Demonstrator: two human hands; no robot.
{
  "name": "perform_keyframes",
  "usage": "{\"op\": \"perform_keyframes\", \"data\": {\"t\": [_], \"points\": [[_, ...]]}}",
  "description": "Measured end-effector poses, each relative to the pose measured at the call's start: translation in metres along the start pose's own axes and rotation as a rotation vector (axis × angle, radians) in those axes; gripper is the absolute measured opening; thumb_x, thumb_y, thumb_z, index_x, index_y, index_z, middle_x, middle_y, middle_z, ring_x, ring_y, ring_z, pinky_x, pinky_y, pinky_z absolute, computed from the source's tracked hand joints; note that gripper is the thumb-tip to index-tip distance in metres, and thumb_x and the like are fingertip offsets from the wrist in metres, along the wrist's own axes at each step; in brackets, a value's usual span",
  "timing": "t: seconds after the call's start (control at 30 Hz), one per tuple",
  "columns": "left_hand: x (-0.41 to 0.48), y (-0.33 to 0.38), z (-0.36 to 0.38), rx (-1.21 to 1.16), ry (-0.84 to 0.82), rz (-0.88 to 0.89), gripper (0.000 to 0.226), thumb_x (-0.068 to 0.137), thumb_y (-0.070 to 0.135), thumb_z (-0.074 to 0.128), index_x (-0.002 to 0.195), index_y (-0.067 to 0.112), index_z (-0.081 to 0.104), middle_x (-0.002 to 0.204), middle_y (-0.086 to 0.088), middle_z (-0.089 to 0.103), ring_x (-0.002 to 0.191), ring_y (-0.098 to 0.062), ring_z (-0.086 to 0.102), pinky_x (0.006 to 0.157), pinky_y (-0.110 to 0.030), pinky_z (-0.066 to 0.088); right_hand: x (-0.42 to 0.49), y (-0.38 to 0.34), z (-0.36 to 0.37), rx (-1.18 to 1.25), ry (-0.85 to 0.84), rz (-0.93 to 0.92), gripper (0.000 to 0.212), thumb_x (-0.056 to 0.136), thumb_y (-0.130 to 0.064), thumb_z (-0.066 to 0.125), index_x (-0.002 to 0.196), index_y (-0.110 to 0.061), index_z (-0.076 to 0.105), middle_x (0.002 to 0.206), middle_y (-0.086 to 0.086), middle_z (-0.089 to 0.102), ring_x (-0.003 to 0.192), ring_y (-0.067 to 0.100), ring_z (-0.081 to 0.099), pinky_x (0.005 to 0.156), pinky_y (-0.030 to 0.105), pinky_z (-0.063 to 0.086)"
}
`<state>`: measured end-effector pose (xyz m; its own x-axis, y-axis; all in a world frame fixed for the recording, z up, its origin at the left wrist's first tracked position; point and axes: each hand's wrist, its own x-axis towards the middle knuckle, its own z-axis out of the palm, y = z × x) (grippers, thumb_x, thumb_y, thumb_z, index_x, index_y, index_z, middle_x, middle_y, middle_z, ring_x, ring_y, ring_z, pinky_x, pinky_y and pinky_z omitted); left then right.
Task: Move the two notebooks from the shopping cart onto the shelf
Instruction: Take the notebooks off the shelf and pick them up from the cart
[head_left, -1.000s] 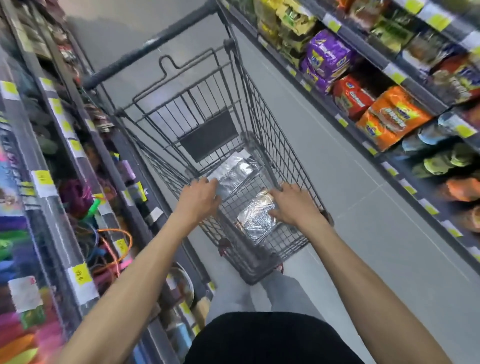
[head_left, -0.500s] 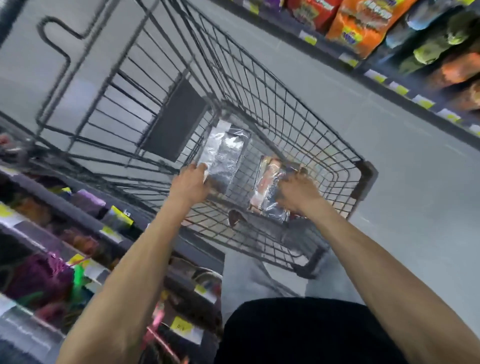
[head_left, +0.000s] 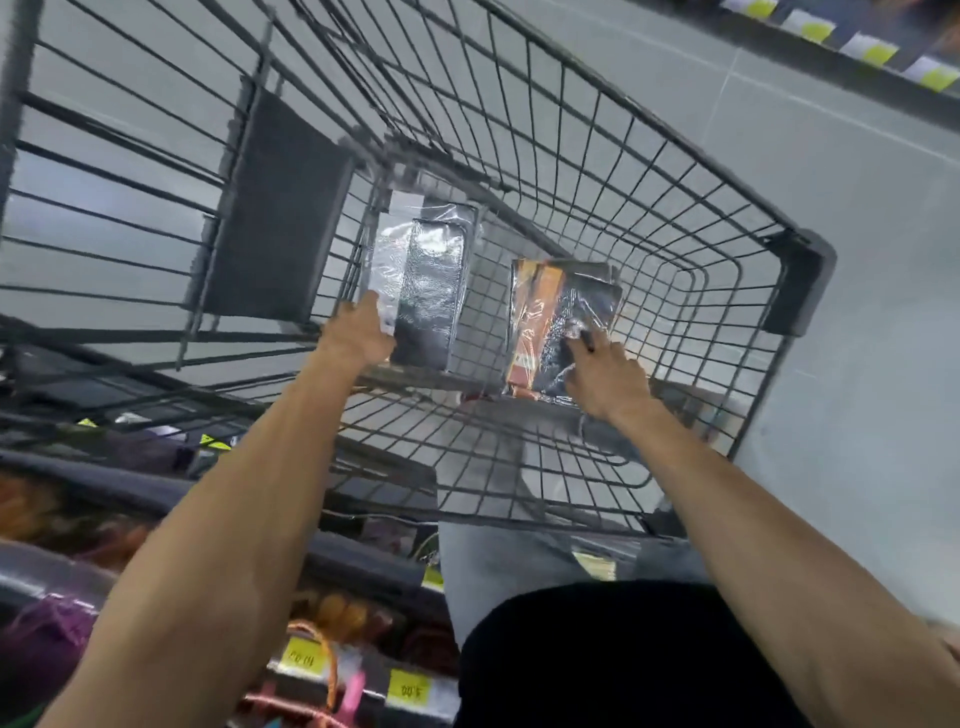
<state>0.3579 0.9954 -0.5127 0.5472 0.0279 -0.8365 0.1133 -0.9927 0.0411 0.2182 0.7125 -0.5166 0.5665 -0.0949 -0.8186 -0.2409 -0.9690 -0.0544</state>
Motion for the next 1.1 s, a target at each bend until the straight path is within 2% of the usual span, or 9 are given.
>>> {"op": "perform_keyframes", "data": {"t": [0.07,0.2,0.3,0.43,0.57,0.73,0.83,1.0,1.1], "points": [[0.009,-0.002,0.008,-0.065,-0.018,-0.053,0.091,0.087,0.005,0.067,0.156,0.033,0.015,0.156,-0.025,0.027,0.14,-0.048,0.036,0.114,-0.06,0.034,0.0,-0.001,0.01,0.098,-0.029,0.062,0.063,0.097,-0.028,0.059,0.152,-0.018,0.03,0.158,0.02,0.023,0.14,0.043,0.035,0.098,0.059,0.051],[0.02,-0.005,0.022,-0.174,-0.085,-0.054,0.104,0.086,0.005,0.074,0.155,0.038,0.004,0.129,-0.025,0.052,0.108,-0.037,0.058,0.103,-0.052,0.047,0.003,-0.003,0.024,0.238,-0.058,0.175,0.078,0.097,-0.032,0.061,0.158,-0.023,0.013,0.161,0.03,0.007,0.146,0.046,0.025,0.102,0.058,0.047],[0.028,-0.003,0.031,-0.213,-0.056,-0.091,0.111,0.086,0.006,0.075,0.154,0.047,-0.001,0.128,-0.026,0.048,0.107,-0.037,0.059,0.1,-0.052,0.05,0.008,-0.007,0.031,0.338,-0.029,0.235,0.086,0.097,-0.037,0.061,0.159,-0.027,0.002,0.162,0.028,0.012,0.146,0.045,0.027,0.101,0.058,0.046],[0.04,-0.009,0.04,-0.216,0.016,-0.122,0.125,0.082,0.009,0.078,0.146,0.058,-0.018,0.143,-0.033,0.038,0.121,-0.048,0.054,0.102,-0.062,0.046,0.012,-0.011,0.042,0.443,0.053,0.266,0.084,0.094,-0.041,0.066,0.155,-0.025,0.009,0.152,0.029,0.027,0.133,0.045,0.044,0.092,0.058,0.052],[0.051,-0.022,0.049,-0.237,0.012,-0.054,0.143,0.078,-0.001,0.079,0.133,0.067,-0.034,0.138,-0.035,0.045,0.11,-0.045,0.06,0.098,-0.064,0.047,0.015,-0.016,0.045,0.505,0.122,0.309,0.087,0.086,-0.035,0.077,0.149,-0.023,0.018,0.145,0.027,0.033,0.124,0.044,0.053,0.087,0.054,0.055],[0.047,-0.027,0.045,-0.248,0.047,0.024,0.132,0.08,-0.002,0.076,0.147,0.058,-0.021,0.145,-0.028,0.042,0.104,-0.036,0.06,0.091,-0.049,0.052,0.019,-0.013,0.053,0.577,0.213,0.316,0.09,0.081,-0.025,0.082,0.149,-0.024,0.025,0.14,0.023,0.036,0.119,0.039,0.056,0.089,0.05,0.055],[0.044,-0.035,0.04,-0.244,0.062,0.057,0.132,0.08,0.001,0.077,0.141,0.068,-0.019,0.143,-0.027,0.048,0.102,-0.036,0.063,0.086,-0.051,0.053,0.017,-0.015,0.054,0.606,0.24,0.31,0.092,0.081,-0.023,0.082,0.152,-0.025,0.023,0.142,0.024,0.034,0.127,0.04,0.05,0.093,0.051,0.054],[0.019,-0.028,0.032,-0.277,0.024,0.127,0.114,0.089,0.001,0.071,0.157,0.044,-0.01,0.15,-0.02,0.047,0.123,-0.041,0.057,0.106,-0.05,0.042,0.01,-0.006,0.062,0.656,0.302,0.294,0.094,0.087,-0.012,0.076,0.157,-0.029,0.016,0.141,0.023,0.036,0.117,0.038,0.059,0.093,0.048,0.054],[0.007,-0.025,0.027,-0.327,0.013,0.155,0.112,0.089,-0.001,0.07,0.158,0.041,-0.007,0.153,-0.017,0.044,0.132,-0.041,0.05,0.112,-0.05,0.034,0.007,-0.001,0.068,0.728,0.333,0.307,0.094,0.089,-0.005,0.072,0.159,-0.027,0.014,0.15,0.026,0.035,0.12,0.041,0.06,0.096,0.049,0.052]]}}
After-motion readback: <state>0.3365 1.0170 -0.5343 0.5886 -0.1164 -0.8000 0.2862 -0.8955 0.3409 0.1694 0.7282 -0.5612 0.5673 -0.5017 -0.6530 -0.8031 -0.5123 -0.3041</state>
